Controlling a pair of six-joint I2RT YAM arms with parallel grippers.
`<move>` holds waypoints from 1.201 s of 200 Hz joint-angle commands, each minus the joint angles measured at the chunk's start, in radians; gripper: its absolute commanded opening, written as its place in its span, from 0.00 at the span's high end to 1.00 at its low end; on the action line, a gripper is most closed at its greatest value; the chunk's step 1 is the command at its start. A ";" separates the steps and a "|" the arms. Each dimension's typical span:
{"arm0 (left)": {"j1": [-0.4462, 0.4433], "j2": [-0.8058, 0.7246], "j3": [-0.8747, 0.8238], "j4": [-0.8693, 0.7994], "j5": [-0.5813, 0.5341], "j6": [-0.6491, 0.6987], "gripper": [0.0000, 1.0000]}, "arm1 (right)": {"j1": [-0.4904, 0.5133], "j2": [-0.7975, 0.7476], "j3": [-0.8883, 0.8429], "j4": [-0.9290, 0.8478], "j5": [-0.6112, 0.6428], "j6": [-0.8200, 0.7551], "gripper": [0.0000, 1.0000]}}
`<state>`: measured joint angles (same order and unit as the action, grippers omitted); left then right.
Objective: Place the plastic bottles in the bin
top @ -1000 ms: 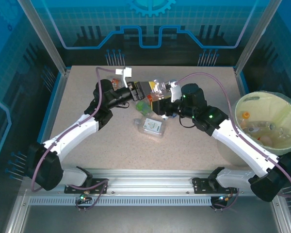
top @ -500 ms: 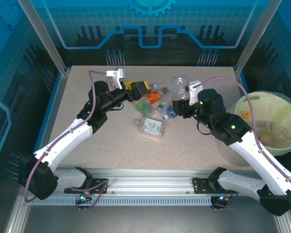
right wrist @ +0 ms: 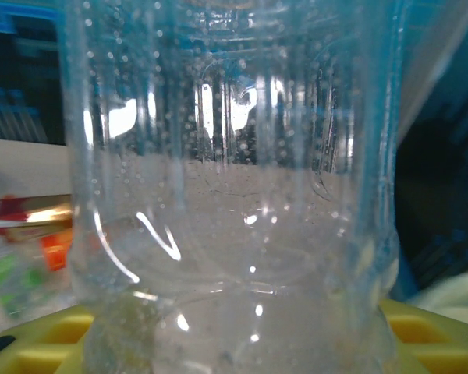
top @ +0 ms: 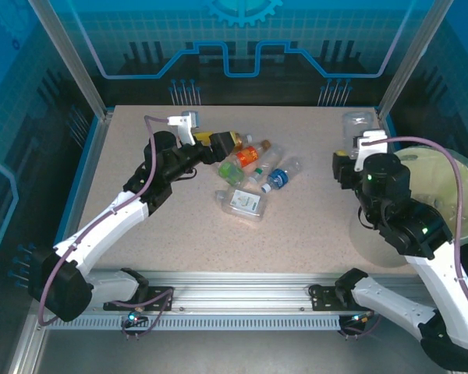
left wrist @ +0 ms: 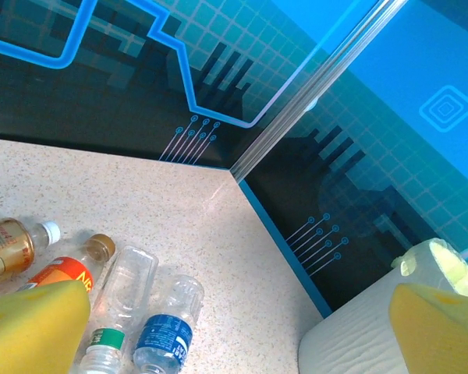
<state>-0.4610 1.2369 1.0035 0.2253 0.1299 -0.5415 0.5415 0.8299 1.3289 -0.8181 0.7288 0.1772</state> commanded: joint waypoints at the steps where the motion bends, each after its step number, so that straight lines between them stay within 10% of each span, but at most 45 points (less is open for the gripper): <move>1: 0.006 -0.021 -0.009 -0.017 -0.021 0.028 0.01 | -0.066 -0.015 0.033 -0.064 0.189 -0.002 0.51; 148: 0.022 0.022 -0.007 -0.097 -0.102 -0.048 0.01 | -0.735 -0.081 -0.310 0.131 0.293 -0.065 0.51; 240: 0.048 0.081 0.014 -0.153 -0.114 -0.099 0.01 | -0.828 -0.015 -0.333 0.102 0.315 0.046 0.30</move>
<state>-0.4282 1.3113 1.0031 0.0940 0.0391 -0.6155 -0.2714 0.8177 1.0096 -0.7391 0.9966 0.1902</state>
